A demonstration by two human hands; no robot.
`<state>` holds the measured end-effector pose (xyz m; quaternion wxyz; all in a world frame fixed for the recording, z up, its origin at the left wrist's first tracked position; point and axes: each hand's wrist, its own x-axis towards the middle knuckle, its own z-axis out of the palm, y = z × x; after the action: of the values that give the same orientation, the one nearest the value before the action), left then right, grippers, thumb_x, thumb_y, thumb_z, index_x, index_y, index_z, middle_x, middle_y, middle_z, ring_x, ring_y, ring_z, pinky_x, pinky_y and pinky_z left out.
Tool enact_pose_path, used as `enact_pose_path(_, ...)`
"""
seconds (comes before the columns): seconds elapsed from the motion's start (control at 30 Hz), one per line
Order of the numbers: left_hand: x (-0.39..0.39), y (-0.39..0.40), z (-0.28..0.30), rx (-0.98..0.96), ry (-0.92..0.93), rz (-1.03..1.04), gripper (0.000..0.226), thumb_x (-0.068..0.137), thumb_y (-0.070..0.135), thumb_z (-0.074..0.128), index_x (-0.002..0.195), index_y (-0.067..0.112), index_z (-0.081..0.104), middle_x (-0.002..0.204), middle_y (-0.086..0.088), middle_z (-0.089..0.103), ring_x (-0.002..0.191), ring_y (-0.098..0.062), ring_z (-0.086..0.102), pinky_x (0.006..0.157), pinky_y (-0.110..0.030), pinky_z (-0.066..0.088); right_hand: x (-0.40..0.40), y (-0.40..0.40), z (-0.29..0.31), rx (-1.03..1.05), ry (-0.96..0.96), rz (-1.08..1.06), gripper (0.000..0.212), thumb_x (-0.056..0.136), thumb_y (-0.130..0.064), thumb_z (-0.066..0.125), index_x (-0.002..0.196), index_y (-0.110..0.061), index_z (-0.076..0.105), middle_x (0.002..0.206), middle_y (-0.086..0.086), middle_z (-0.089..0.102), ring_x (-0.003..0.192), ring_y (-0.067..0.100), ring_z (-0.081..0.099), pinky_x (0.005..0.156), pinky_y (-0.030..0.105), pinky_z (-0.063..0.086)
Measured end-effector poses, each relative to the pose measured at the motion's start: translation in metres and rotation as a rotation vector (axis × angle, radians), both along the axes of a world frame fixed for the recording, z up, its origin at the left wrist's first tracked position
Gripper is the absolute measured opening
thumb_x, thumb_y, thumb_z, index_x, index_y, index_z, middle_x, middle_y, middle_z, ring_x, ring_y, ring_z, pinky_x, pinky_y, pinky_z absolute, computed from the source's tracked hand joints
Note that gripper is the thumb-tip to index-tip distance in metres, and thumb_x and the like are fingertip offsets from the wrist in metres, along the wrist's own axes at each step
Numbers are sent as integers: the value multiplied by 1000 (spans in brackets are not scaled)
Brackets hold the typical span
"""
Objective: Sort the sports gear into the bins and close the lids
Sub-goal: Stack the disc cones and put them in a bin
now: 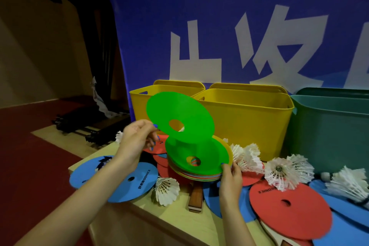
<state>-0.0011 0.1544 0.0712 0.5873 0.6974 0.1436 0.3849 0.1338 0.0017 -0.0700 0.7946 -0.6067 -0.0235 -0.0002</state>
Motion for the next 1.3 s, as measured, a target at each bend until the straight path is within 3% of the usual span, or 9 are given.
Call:
enact_pose_path(0.23,4,25,-60,465,393,49,27,87,35,59,64,21,61,55,12,51,57,-5,46,62,-29,39,-3,-1,5,41,-10,-19,39,98,-29,38,122,-4,55,125,14,56,116,30,50,88,37,39)
enact_pose_path(0.33,-10,64,-74,831,495,648,37,79,56,61,102,28,65,112,-4,58,113,-30,46,94,-51,28,-7,2,8,73,-9,-32,61,84,-52,41,122,-8,56,125,14,56,117,30,51,96,45,43)
enact_pose_path(0.4,-37,100,-87,439,601,808,67,80,54,65,137,28,42,149,-14,27,139,-38,15,106,-61,11,-6,3,6,81,-1,-22,73,72,-60,41,124,-12,55,123,11,57,114,28,53,95,49,44)
enact_pose_path(0.5,-66,141,-118,-29,605,653,82,81,37,71,148,19,27,146,-24,32,132,-42,34,104,-51,32,-7,3,4,66,-25,11,62,80,-53,40,125,-12,53,117,4,55,106,22,51,88,45,44)
enact_pose_path(0.67,-60,155,-121,113,603,777,45,80,21,65,123,21,51,120,-15,57,107,-42,55,87,-54,47,-4,2,3,41,-40,-7,39,85,-44,42,112,-19,54,107,1,53,99,18,48,83,41,40)
enact_pose_path(0.87,-39,131,-127,209,374,735,40,87,27,64,122,21,46,118,-8,60,108,-33,57,87,-47,46,-1,0,4,52,-48,-19,31,98,-22,41,125,-12,52,113,1,55,102,17,50,86,37,40)
enact_pose_path(1.0,-25,145,-144,226,521,665,43,87,41,59,124,32,40,120,-7,63,128,-42,41,103,-67,26,-2,0,3,37,-41,-21,30,98,-21,41,124,-10,53,113,5,56,103,19,52,89,42,42)
enact_pose_path(1.1,-19,145,-142,209,690,533,65,93,39,54,148,33,20,139,-11,51,143,-40,10,110,-64,10,-2,0,3,39,-34,-15,31,98,-22,41,123,-9,53,112,5,57,105,24,54,87,41,42)
enact_pose_path(1.3,-22,158,-124,171,708,350,99,90,44,56,147,25,-23,147,-18,38,116,-40,53,81,-38,45,-4,0,6,72,-33,-12,29,98,-22,42,121,-9,53,109,3,56,100,19,52,84,37,41)
